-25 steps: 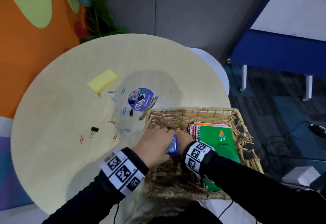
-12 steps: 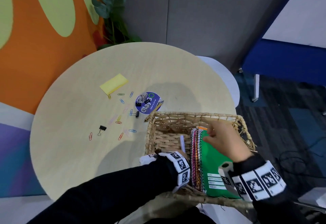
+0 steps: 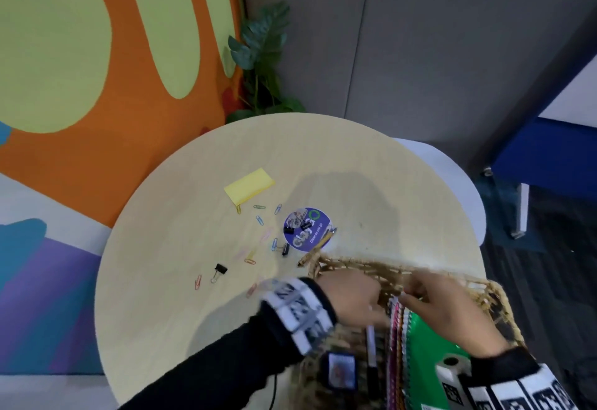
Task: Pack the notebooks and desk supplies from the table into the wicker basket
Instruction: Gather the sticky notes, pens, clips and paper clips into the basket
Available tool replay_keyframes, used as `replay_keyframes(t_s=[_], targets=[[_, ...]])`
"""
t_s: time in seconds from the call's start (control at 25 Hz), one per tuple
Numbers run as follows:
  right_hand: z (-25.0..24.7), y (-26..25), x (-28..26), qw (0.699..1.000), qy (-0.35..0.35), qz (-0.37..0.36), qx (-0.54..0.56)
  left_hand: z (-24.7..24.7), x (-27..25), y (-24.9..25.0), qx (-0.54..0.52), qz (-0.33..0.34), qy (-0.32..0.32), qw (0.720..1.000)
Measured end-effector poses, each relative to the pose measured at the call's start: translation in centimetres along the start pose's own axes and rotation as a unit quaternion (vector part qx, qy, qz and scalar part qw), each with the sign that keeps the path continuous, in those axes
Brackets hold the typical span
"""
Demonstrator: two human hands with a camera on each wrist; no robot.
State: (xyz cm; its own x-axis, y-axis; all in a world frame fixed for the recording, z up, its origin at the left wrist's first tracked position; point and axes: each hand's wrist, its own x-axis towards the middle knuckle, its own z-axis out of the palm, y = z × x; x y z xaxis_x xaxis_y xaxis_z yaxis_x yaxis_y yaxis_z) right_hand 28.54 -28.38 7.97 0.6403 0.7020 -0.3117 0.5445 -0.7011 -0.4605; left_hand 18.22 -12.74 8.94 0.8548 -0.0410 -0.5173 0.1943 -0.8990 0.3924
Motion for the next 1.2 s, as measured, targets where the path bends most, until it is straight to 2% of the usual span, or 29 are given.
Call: replay_keyframes(t_s=[0.04,0.12,0.16,0.2,0.28,0.36,0.52,0.6,0.72,0.84,0.96,1.08,1.2], targets=[[-0.9,-0.9,1.5,1.0,0.002,-0.015,0.01,-1.7,0.1,-2.6,-0.071,-0.006,0.071,0.995],[-2.6,-2.8,5.1,0.998,0.013,-0.057,-0.004,-4.5,0.2,-9.1,-0.2,-0.073,0.232,0.949],[-3.3,-3.9,7.3,0.995,0.011,-0.089,-0.036,-5.6,0.6,-12.8,-0.216,-0.111,0.287,0.927],[-3.7,-5.0,9.5,0.989,0.001,-0.125,-0.076,-5.8,1.0,-16.0,-0.194,-0.149,0.315,0.917],[-3.0,-7.2,14.2,0.968,-0.054,-0.182,-0.164,-5.8,2.4,-22.0,-0.151,-0.221,0.32,0.909],[-0.9,-8.9,18.1,0.934,-0.133,-0.223,-0.247,-5.2,3.6,-26.7,-0.13,-0.271,0.305,0.904],[4.7,-10.0,22.6,0.83,-0.278,-0.273,-0.398,-4.4,5.4,-31.7,-0.133,-0.336,0.286,0.888],[6.6,-9.8,23.5,0.797,-0.294,-0.289,-0.441,-4.9,6.4,-33.3,-0.133,-0.352,0.281,0.883],[8.2,-9.1,24.6,0.786,-0.293,-0.299,-0.455,-6.3,7.8,-34.8,-0.126,-0.37,0.255,0.885],[7.6,-9.2,24.9,0.8,-0.293,-0.284,-0.441,-7.5,9.4,-35.8,-0.087,-0.381,0.198,0.899],[4.4,-9.3,23.5,0.858,-0.26,-0.268,-0.352,-8.1,10.9,-36.7,-0.058,-0.377,0.121,0.916],[-0.7,-8.6,20.6,0.921,-0.181,-0.241,-0.246,-8.3,11.7,-36.8,-0.073,-0.373,0.127,0.916],[-5.2,-7.1,16.2,0.965,-0.073,-0.196,-0.156,-9.0,12.0,-37.0,-0.048,-0.381,0.1,0.918]])
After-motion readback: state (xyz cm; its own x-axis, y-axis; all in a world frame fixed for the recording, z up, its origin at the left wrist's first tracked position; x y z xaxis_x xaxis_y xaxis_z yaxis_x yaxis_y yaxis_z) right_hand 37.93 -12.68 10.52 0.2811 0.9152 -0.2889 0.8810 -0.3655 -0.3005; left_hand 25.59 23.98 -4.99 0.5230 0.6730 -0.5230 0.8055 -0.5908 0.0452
